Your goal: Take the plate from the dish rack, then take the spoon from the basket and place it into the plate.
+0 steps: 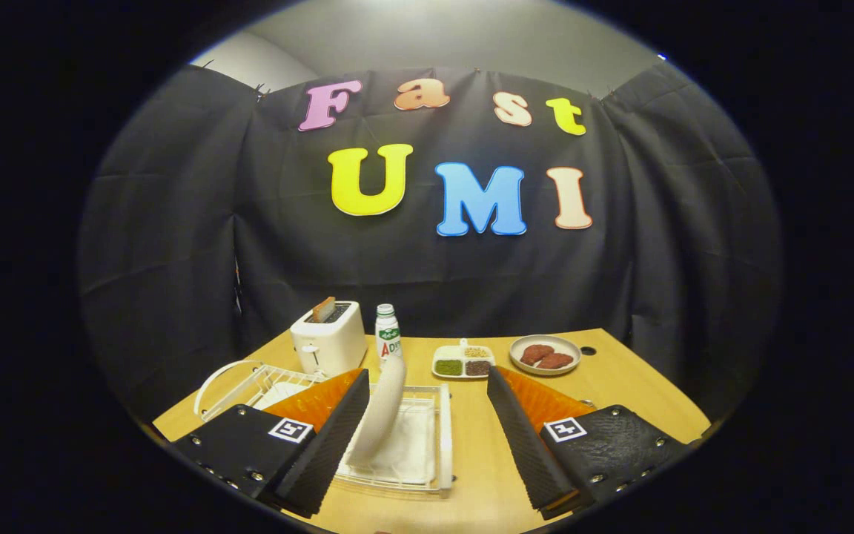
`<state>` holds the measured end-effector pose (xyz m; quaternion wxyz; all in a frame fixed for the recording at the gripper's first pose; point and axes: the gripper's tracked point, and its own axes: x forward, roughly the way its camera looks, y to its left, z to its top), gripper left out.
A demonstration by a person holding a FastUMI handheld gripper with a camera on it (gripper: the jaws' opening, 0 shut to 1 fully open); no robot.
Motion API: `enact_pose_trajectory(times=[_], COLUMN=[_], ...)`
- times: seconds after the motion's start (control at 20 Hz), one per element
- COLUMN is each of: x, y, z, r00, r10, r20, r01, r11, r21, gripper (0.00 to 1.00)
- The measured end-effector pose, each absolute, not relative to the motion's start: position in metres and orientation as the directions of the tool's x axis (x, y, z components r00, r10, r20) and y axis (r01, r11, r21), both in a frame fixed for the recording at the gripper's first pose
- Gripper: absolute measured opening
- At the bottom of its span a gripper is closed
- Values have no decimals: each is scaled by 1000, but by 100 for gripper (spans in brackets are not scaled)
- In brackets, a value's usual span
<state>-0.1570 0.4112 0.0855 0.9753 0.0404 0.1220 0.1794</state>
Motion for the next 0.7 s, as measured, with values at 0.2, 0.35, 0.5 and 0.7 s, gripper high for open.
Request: enact_pose_trajectory(times=[0.2, 0.35, 0.5, 0.7], x=[-138, -126, -113, -105], y=[440, 461, 473, 476], z=[48, 27, 15, 14], r00=[892, 871, 861, 865], r10=[291, 275, 255, 207], r20=[-346, -408, -440, -458], r01=[-268, -256, -235, -210], r11=[957, 961, 967, 977], r21=[111, 102, 102, 45], gripper=[96, 85, 69, 30])
